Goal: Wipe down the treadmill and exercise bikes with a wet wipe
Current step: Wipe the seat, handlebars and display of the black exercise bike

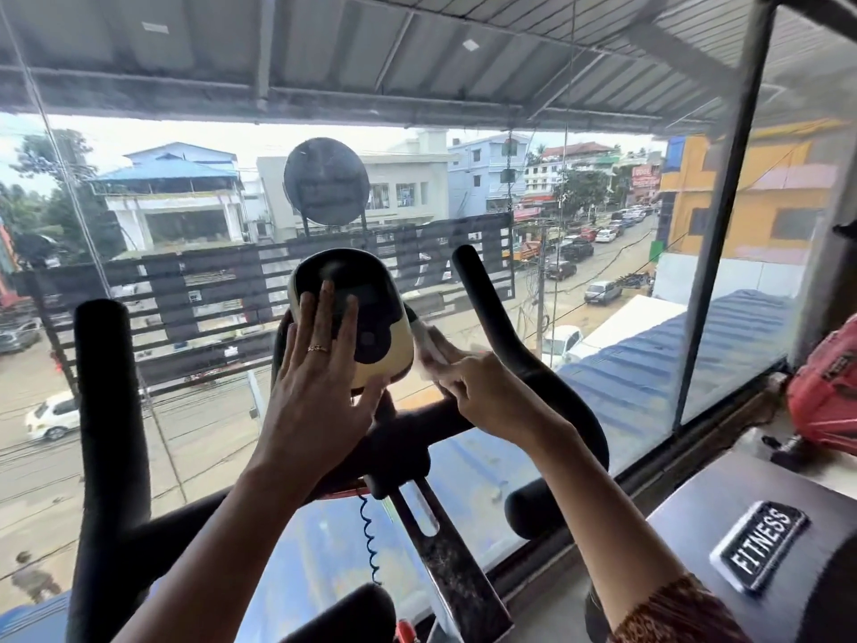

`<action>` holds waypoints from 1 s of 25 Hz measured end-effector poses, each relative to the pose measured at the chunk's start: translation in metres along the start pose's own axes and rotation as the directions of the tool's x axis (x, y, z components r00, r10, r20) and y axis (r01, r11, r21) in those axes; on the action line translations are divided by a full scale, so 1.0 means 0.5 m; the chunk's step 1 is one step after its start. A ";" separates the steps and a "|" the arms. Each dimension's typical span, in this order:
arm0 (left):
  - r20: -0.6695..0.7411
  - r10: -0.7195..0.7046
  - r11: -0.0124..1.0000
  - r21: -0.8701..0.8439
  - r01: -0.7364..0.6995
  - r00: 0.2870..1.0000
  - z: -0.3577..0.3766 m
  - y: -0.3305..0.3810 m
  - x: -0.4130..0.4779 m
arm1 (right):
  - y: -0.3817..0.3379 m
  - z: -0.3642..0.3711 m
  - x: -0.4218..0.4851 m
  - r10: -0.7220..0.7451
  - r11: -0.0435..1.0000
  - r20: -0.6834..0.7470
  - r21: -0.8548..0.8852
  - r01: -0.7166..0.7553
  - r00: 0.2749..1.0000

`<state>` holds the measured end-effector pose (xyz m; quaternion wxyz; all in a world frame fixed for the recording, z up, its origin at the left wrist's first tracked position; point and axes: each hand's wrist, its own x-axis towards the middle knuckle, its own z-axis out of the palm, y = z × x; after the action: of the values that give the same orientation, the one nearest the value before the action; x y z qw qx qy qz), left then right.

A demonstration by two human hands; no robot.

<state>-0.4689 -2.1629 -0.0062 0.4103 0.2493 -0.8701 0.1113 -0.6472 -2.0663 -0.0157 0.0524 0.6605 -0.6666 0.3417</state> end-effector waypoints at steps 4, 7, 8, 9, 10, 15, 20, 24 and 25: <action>-0.016 -0.010 1.000 -0.021 0.009 1.000 0.004 0.005 0.001 | 0.008 -0.026 -0.112 0.107 0.989 0.107 -0.112 -0.095 0.989; -0.019 -0.019 0.999 -0.036 0.018 1.000 0.004 0.006 -0.001 | -0.014 -0.059 -0.126 0.259 0.962 0.013 -0.094 -0.257 0.966; -0.022 -0.021 0.999 -0.043 0.020 1.000 0.003 0.006 0.000 | -0.025 -0.055 -0.115 0.292 0.954 -0.050 -0.058 -0.295 0.955; -0.023 -0.019 0.999 -0.045 0.018 1.000 0.002 0.006 0.000 | -0.039 -0.039 -0.106 0.333 0.940 -0.069 -0.056 -0.337 0.940; -0.024 -0.013 0.999 -0.042 0.012 1.000 0.003 0.006 0.000 | -0.061 -0.014 -0.098 0.389 0.918 -0.061 -0.062 -0.392 0.919; -0.031 0.000 0.996 -0.091 -0.003 1.000 0.003 -0.005 -0.014 | -0.175 0.086 -0.120 0.483 0.869 -0.081 -0.077 -0.489 0.872; -0.050 -0.010 0.982 -0.188 0.001 0.999 -0.003 -0.008 -0.033 | -0.219 0.045 -0.166 0.336 0.936 0.071 0.088 -0.342 0.939; -0.073 -0.053 0.955 -0.295 0.029 0.996 -0.008 -0.016 -0.032 | -0.211 -0.006 -0.101 0.251 0.937 -0.337 0.322 -0.139 0.908; -0.082 -0.071 0.950 -0.311 0.042 0.994 -0.009 -0.019 -0.032 | -0.207 -0.008 -0.067 0.199 0.956 -0.434 0.283 -0.077 0.879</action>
<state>-0.4525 -2.1636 -0.0158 0.4871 0.2014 -0.8494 -0.0263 -0.5500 -2.0253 0.0098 0.0974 0.5127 -0.6311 0.5739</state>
